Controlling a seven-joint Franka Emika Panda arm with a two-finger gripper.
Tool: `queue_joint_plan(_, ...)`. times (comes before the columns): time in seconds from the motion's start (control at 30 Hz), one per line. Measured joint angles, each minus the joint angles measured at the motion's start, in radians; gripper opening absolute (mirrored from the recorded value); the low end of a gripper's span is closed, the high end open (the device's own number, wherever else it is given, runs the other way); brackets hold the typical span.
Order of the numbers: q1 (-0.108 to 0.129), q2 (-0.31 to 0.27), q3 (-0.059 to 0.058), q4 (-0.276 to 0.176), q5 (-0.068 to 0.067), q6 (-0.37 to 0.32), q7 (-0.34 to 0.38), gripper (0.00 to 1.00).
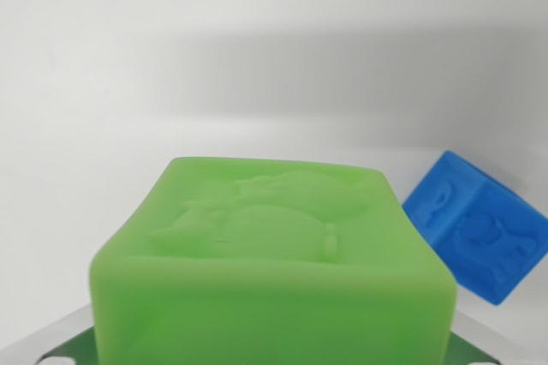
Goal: Stack cube
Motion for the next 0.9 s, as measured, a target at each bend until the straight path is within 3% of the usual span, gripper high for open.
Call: queue_joint_plan(0.9, -0.013, -0.042, -0.04, -0.047, 0.015, 0.004, 0.116, 0.0)
